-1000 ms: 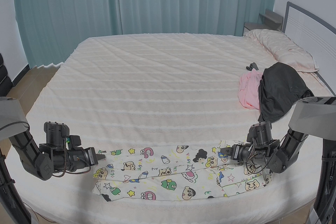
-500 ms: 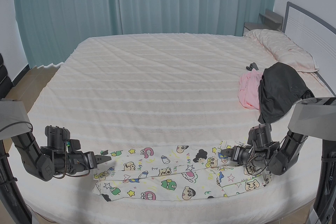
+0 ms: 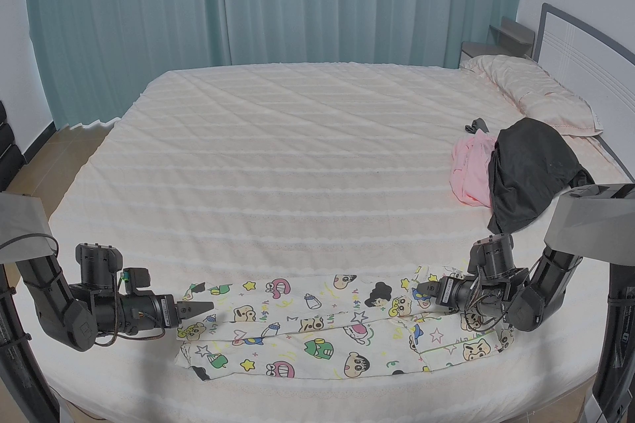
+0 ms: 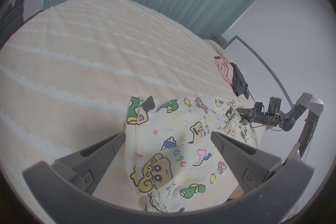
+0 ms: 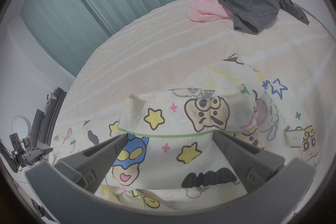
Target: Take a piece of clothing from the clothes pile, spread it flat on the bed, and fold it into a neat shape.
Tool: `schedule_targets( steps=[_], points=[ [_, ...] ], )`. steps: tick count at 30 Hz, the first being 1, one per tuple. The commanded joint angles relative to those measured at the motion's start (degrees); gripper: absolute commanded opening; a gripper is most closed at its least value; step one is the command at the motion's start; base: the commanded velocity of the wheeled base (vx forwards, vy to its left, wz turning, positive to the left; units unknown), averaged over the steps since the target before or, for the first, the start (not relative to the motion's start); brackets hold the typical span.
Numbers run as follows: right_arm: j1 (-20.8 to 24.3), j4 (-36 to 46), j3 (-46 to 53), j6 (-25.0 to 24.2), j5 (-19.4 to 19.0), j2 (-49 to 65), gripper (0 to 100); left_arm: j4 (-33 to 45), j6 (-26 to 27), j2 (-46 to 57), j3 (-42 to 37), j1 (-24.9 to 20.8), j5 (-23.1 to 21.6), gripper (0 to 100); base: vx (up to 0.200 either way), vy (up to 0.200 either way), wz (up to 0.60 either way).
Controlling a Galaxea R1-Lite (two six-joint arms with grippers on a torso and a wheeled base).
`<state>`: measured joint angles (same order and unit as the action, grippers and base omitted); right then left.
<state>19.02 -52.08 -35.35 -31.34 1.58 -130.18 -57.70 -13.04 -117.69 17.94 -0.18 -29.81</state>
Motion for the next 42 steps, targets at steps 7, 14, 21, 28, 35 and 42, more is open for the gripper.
schedule_targets(
  steps=[7,14,21,28,35,42],
  points=[
    [0.1,0.0,0.0,0.0,0.0,0.0,100,-5.6,4.8,-0.4,-3.4,2.2,-2.1,100,0.0,0.0,0.0],
    [0.1,0.0,0.0,0.0,0.0,0.0,100,-6.3,7.6,-0.7,-4.5,2.0,-4.6,100,0.0,0.0,0.0],
    [0.1,0.0,0.0,0.0,0.0,0.0,100,-6.4,9.7,-4.6,-3.1,1.4,-4.7,100,0.0,0.0,0.0],
    [0.1,0.0,0.0,0.0,0.0,0.1,100,-7.0,10.7,-7.5,-1.9,0.0,-4.8,100,0.0,0.0,0.0],
    [0.2,0.0,0.0,0.0,0.0,0.1,100,-7.3,10.8,-8.2,-1.8,0.0,-4.9,100,0.0,0.0,0.0],
    [0.2,0.0,-0.1,0.0,0.0,0.1,100,-7.2,10.5,-8.9,-1.4,0.0,-5.0,0,0.0,0.0,0.0]
  ],
)
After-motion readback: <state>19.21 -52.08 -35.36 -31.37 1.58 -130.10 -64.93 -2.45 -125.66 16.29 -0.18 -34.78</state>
